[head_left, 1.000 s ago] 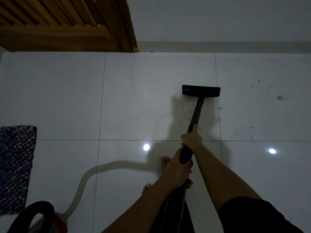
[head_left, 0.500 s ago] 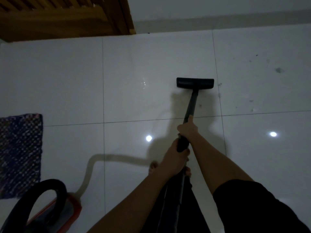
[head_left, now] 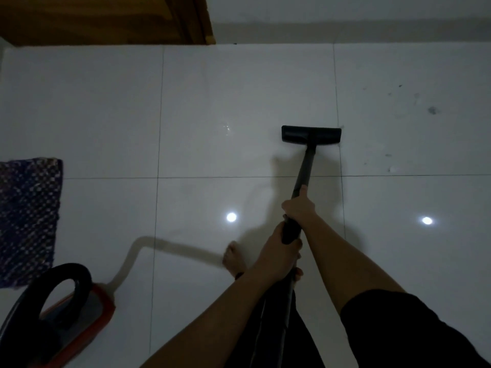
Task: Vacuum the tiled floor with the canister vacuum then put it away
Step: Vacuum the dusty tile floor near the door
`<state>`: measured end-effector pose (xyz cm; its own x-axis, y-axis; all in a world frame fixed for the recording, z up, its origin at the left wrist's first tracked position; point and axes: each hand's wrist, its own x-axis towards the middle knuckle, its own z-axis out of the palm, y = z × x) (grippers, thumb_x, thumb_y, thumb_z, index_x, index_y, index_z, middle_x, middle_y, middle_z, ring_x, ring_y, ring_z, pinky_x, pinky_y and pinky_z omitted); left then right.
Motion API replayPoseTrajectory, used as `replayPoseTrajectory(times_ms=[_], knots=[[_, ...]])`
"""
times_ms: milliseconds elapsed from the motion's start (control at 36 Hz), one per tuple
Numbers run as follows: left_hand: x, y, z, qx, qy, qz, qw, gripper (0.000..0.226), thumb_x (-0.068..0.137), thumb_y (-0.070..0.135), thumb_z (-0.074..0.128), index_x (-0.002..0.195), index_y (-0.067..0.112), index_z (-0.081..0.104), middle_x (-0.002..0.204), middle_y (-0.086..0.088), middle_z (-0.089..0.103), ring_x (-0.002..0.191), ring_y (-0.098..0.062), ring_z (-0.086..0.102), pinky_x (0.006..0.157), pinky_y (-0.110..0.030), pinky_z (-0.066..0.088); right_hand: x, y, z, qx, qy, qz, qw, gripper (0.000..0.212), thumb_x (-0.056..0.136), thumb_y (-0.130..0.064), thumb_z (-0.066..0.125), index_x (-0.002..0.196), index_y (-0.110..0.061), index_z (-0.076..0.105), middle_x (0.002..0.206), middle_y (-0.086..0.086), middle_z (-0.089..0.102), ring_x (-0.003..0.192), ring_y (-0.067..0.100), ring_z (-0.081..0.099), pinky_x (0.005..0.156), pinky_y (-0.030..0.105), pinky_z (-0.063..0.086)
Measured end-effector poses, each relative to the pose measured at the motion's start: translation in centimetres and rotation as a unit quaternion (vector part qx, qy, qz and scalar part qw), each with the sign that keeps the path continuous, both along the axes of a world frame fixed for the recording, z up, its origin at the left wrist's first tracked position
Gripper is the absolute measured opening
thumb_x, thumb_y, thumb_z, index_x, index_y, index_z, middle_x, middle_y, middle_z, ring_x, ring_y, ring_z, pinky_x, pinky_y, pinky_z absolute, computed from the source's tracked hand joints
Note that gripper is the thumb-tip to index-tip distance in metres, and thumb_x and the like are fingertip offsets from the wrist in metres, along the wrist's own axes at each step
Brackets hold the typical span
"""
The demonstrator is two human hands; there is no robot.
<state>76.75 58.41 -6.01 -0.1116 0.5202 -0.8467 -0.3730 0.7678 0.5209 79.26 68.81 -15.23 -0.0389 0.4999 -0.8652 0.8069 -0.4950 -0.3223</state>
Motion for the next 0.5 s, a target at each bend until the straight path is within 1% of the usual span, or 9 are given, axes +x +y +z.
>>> replayPoseTrajectory(times_ms=[56, 111, 139, 194, 278, 306, 389, 444, 500], knots=[[0.9, -0.7, 0.2, -0.005, -0.006, 0.013, 1.000, 0.029, 0.095, 0.014, 0.044, 0.125, 0.015, 0.044, 0.075, -0.008, 0.049, 0.051, -0.015, 0.047, 0.035, -0.015, 0.041, 0.5, -0.7, 0.1, -0.001, -0.001, 0.014, 1.000, 0.086, 0.087, -0.003, 0.048, 0.152, -0.025, -0.004, 0.122, 0.027, 0.051, 0.081, 0.034, 0.060, 0.086, 0.048, 0.056], [1.7, -1.3, 0.6, -0.019, -0.018, 0.035, 0.999, 0.027, 0.094, 0.014, 0.045, 0.121, 0.013, 0.046, 0.069, -0.009, 0.046, 0.046, -0.017, 0.044, 0.033, -0.017, 0.039, 1.1, -1.4, 0.3, -0.003, 0.002, 0.021, 1.000, 0.086, 0.087, -0.003, 0.047, 0.152, -0.024, -0.004, 0.115, 0.026, 0.053, 0.078, 0.032, 0.059, 0.085, 0.047, 0.056], [2.0, -1.7, 0.8, -0.025, -0.020, 0.045, 0.998, 0.026, 0.094, 0.014, 0.045, 0.120, 0.013, 0.047, 0.068, -0.010, 0.045, 0.045, -0.018, 0.043, 0.034, -0.017, 0.039, 1.3, -1.8, 0.4, -0.002, 0.002, 0.022, 1.000, 0.086, 0.087, -0.003, 0.048, 0.153, -0.024, -0.004, 0.113, 0.025, 0.054, 0.078, 0.032, 0.059, 0.085, 0.047, 0.056], [2.4, -2.4, 1.4, -0.026, -0.017, 0.050, 0.998, 0.025, 0.095, 0.016, 0.045, 0.119, 0.013, 0.048, 0.068, -0.010, 0.045, 0.045, -0.017, 0.043, 0.033, -0.017, 0.040, 1.6, -2.6, 0.5, -0.004, 0.000, 0.029, 1.000, 0.087, 0.087, -0.003, 0.048, 0.153, -0.024, -0.004, 0.116, 0.026, 0.054, 0.078, 0.031, 0.059, 0.085, 0.047, 0.056], [2.6, -3.4, 1.9, -0.014, -0.008, 0.034, 0.999, 0.024, 0.095, 0.015, 0.043, 0.119, 0.013, 0.046, 0.069, -0.007, 0.047, 0.036, -0.009, 0.047, 0.034, -0.018, 0.042, 1.8, -3.8, 0.6, -0.005, 0.002, 0.044, 0.999, 0.085, 0.088, -0.003, 0.048, 0.153, -0.022, -0.004, 0.122, 0.028, 0.052, 0.074, 0.028, 0.060, 0.086, 0.044, 0.056], [2.6, -3.8, 1.9, -0.013, -0.006, 0.031, 0.999, 0.025, 0.095, 0.014, 0.042, 0.120, 0.011, 0.045, 0.067, -0.006, 0.047, 0.032, -0.007, 0.047, 0.035, -0.018, 0.043, 1.8, -4.1, 0.5, -0.006, 0.000, 0.051, 0.999, 0.085, 0.087, -0.004, 0.048, 0.153, -0.021, -0.004, 0.125, 0.028, 0.050, 0.078, 0.030, 0.061, 0.087, 0.044, 0.055], [2.6, -4.9, 2.1, -0.020, -0.024, 0.042, 0.999, 0.026, 0.095, 0.011, 0.040, 0.121, 0.009, 0.044, 0.056, -0.003, 0.050, 0.032, -0.006, 0.046, 0.037, -0.019, 0.043, 1.7, -5.2, 0.1, -0.008, -0.014, 0.079, 0.997, 0.087, 0.087, -0.004, 0.050, 0.153, -0.017, -0.006, 0.141, 0.026, 0.039, 0.104, 0.037, 0.061, 0.092, 0.045, 0.052], [2.5, -5.5, 2.0, -0.018, -0.041, 0.053, 0.998, 0.026, 0.095, 0.008, 0.040, 0.120, 0.009, 0.045, 0.050, 0.000, 0.049, 0.032, -0.007, 0.045, 0.038, -0.019, 0.041, 1.8, -5.9, -0.4, -0.006, -0.017, 0.084, 0.996, 0.087, 0.087, -0.004, 0.051, 0.153, -0.015, -0.005, 0.143, 0.025, 0.037, 0.109, 0.038, 0.059, 0.093, 0.043, 0.051], [2.4, -6.0, 1.9, -0.013, -0.042, 0.047, 0.998, 0.026, 0.096, 0.006, 0.039, 0.121, 0.008, 0.044, 0.055, -0.003, 0.046, 0.032, -0.006, 0.044, 0.037, -0.019, 0.040, 2.0, -6.5, -0.7, -0.005, -0.017, 0.078, 0.997, 0.087, 0.087, -0.005, 0.051, 0.153, -0.015, -0.005, 0.144, 0.026, 0.036, 0.109, 0.038, 0.059, 0.093, 0.042, 0.051]])
